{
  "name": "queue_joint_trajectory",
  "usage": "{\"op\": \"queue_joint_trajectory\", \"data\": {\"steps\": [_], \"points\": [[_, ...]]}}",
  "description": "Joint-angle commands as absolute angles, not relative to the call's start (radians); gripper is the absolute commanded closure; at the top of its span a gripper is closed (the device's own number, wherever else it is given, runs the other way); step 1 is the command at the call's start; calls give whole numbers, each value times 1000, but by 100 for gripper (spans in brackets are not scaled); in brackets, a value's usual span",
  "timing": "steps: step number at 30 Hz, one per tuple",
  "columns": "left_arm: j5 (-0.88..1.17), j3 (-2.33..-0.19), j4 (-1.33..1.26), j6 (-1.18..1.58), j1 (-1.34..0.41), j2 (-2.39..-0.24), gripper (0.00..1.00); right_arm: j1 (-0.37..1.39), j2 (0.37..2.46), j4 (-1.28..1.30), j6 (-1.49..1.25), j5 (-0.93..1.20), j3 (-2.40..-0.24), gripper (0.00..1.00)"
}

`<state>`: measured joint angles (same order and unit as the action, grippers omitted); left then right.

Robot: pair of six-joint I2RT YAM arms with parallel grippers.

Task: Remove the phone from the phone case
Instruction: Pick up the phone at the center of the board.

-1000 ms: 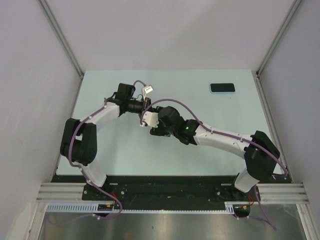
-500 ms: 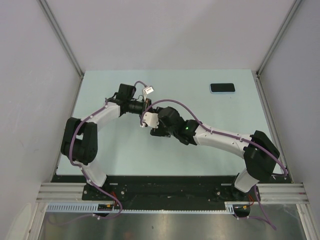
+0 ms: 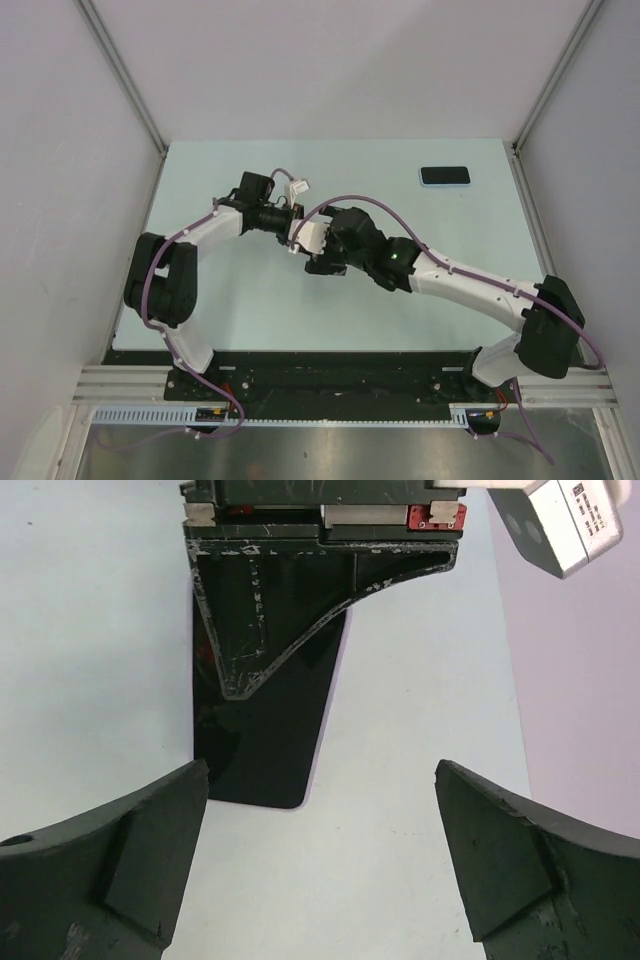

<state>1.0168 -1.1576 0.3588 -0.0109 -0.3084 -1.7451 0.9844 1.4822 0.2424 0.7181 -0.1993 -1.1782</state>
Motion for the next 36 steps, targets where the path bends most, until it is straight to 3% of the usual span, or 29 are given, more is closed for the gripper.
{"op": "queue_joint_trajectory", "data": {"steps": [1, 8, 15, 18, 19, 22, 29, 36], "points": [[1055, -1167, 347, -63, -311, -1704, 100, 960, 1413, 287, 687, -129, -1200, 0], [1078, -1192, 347, -66, -298, -1652, 100, 784, 1315, 311, 554, 56, -1200, 0], [1190, -1215, 328, -84, -295, -1571, 100, 490, 1226, 284, 330, 434, -1198, 0], [1224, -1206, 204, -13, -296, -1528, 100, 384, 1210, 253, 231, 561, -1198, 0], [1207, -1195, 142, 86, -298, -1507, 100, 338, 1210, 246, 207, 596, -1198, 0], [1151, -1086, -369, 380, -298, -1462, 100, 247, 1216, 190, 77, 730, -1197, 0], [960, -968, -865, 782, -328, -1541, 100, 105, 1213, -84, -256, 948, -1108, 0], [868, -827, -1495, 1277, -331, -1656, 100, 97, 1232, -338, -463, 957, -1036, 1]]}}
